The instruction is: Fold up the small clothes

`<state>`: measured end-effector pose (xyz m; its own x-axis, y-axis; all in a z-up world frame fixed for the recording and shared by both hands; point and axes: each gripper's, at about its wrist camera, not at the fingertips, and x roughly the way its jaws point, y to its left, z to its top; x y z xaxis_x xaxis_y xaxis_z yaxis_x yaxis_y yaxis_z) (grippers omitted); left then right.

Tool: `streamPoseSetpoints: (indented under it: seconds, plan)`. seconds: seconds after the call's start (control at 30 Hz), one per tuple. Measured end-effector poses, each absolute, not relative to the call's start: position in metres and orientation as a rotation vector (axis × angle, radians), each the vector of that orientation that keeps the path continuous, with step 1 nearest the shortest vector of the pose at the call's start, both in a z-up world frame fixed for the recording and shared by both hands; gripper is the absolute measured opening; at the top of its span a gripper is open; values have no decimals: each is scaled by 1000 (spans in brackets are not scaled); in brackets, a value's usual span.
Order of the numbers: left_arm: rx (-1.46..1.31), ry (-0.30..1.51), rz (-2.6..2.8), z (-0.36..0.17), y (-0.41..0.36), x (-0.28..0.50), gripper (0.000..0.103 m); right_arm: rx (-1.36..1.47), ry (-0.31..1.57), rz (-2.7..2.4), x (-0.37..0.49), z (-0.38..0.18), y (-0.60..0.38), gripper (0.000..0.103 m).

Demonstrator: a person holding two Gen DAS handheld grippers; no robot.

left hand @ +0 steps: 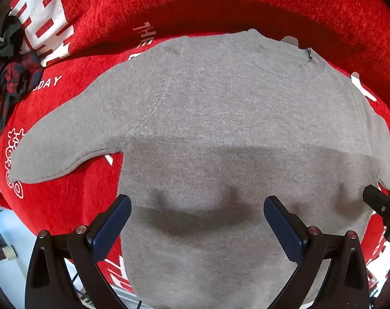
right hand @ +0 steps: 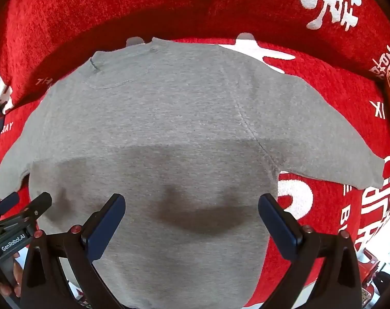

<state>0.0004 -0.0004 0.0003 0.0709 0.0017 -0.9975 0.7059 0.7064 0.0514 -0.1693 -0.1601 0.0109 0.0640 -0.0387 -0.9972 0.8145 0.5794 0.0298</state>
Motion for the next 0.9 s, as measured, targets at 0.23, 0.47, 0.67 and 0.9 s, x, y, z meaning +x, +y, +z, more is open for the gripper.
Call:
streamPoseSetpoints:
  seconds: [0.23, 0.47, 0.67, 0.9]
  plan:
    - [631, 1409, -592, 5, -1, 1, 103, 730, 1365, -738, -166, 12, -159, 103]
    - [626, 1408, -589, 3, 2, 5, 103, 722, 1364, -736, -166, 14, -158, 103]
    - [631, 1394, -590, 2, 0, -2, 103, 720, 1365, -734, -166, 14, -157, 103]
    - [629, 1385, -583, 2, 4, -4, 103, 718, 1366, -734, -167, 15, -157, 103]
